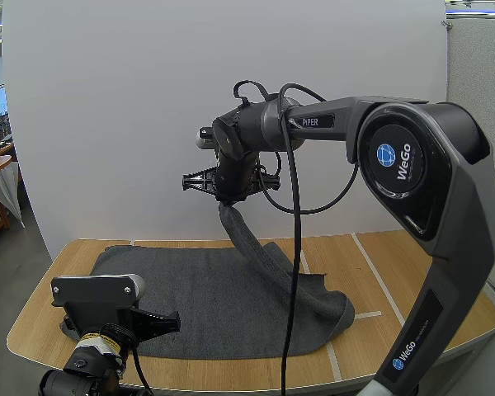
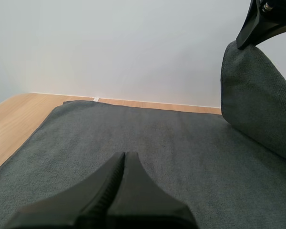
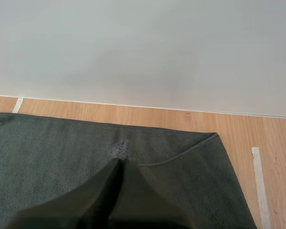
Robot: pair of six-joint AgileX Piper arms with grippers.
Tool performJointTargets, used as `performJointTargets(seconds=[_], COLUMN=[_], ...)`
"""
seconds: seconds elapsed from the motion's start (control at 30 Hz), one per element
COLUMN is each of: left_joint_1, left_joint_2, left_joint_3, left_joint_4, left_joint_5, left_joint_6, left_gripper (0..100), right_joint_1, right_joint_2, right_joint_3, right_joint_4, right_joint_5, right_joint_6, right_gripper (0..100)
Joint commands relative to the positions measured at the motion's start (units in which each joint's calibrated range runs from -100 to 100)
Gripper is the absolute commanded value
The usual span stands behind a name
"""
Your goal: Fold the towel
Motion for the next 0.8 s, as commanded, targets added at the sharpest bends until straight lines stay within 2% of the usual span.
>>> performJointTargets(seconds=[0.0,0.2,0.33,0.47,0.53,0.77], left_joint_1=[0.09,0.09,0.09,0.09,0.09,0.09], left_joint_2=[0.00,0.00,0.00,0.00,0.00,0.00], left_joint_3=[0.00,0.00,0.00,0.00,0.00,0.00], left_joint_4=[0.03,0.03,0.03,0.03,0.03,0.03], left_joint_5=[-0.51,-0.51,-0.51,-0.51,-0.51,-0.51], left_joint_6=[-0.52,-0.52,-0.52,-0.52,-0.52,-0.52], left_gripper=[0,0,0,0,0,0], right_joint_1=[-0.01,-0.01,0.75,2.31,4.36,8.75], right_joint_2=[-0.95,-0.95,-0.95,-0.95,-0.95,1.30], right_joint_3=[0.04,0.04,0.04,0.04,0.04,-2.73], right_joint_4=[-0.20,-0.20,-0.20,-0.20,-0.20,-2.23], right_joint_5=[-0.53,-5.28,-12.30,-16.76,-20.55,-24.81], right_joint_6=[-0.45,-0.96,-5.65,-8.36,-10.37,-11.78], right_gripper=[0,0,0,0,0,0])
